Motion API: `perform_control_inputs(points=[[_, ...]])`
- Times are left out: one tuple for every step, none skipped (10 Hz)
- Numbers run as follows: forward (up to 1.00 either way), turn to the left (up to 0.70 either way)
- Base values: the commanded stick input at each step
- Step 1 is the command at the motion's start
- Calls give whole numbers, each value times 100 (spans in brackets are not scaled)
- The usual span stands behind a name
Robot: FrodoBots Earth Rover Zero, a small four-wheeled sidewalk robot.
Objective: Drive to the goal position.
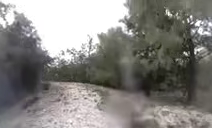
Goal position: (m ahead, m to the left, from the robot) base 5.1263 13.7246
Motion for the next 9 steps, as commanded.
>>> perform_control_inputs(points=[[60, 15], [60, 15], [60, 15], [60, 0], [60, 0], [60, 0], [60, 0], [60, 0], [60, 0]])
